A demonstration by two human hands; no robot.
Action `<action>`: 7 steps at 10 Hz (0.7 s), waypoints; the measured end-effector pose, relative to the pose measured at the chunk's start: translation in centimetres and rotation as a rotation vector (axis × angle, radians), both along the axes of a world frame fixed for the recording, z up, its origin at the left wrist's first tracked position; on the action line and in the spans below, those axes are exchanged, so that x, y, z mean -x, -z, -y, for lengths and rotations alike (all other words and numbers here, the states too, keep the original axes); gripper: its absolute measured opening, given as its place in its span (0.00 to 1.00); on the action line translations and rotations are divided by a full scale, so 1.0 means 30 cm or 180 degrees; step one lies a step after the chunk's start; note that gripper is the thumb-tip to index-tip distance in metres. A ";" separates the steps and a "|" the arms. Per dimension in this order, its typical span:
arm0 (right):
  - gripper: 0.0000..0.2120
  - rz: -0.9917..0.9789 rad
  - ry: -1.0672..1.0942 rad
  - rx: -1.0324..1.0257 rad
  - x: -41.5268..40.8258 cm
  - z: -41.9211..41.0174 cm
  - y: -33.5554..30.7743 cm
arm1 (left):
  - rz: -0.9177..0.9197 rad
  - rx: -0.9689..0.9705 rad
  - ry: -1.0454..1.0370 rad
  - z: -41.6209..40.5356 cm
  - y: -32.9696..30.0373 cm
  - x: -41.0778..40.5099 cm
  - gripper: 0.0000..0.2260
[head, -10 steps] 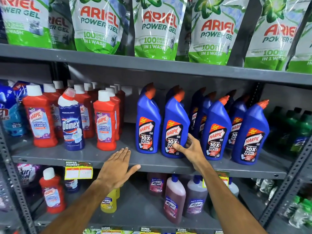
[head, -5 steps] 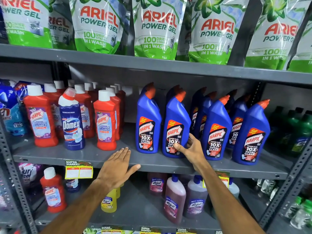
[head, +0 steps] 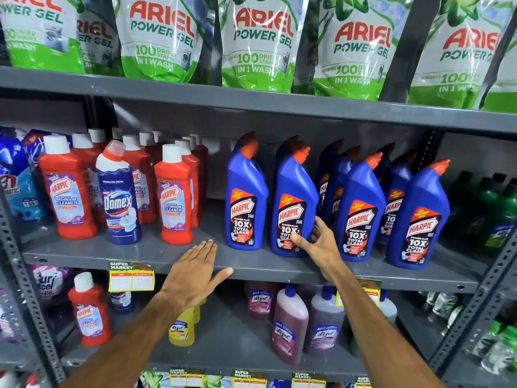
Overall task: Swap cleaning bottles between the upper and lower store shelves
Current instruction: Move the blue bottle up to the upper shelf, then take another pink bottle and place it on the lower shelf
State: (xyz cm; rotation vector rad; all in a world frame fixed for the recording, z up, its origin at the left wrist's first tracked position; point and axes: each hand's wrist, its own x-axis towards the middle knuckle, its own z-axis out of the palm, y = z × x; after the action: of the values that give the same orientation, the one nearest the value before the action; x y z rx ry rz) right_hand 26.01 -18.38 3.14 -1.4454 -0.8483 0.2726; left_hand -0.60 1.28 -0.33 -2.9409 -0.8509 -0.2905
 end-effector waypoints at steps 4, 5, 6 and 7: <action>0.48 0.0411 0.0544 0.0159 0.071 0.052 0.020 | 0.0150 -0.0054 -0.0012 0.013 0.010 0.004 0.45; 0.43 0.0739 0.0987 0.0054 0.142 0.087 0.073 | 0.0373 -0.0332 -0.0011 0.054 0.040 0.023 0.44; 0.31 0.1147 0.1520 -0.0024 0.235 0.136 0.156 | 0.0663 -0.0633 0.0109 0.107 0.125 0.054 0.39; 0.21 0.1556 0.1937 -0.0101 0.306 0.167 0.266 | 0.0832 -0.0652 0.0174 0.154 0.233 0.080 0.38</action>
State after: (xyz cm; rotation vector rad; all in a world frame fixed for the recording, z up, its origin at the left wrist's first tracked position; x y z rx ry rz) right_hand 16.82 -23.39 -4.84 -1.6932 -0.7438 -0.5699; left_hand -3.01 -3.34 -7.33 -2.7749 -0.7171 -0.7321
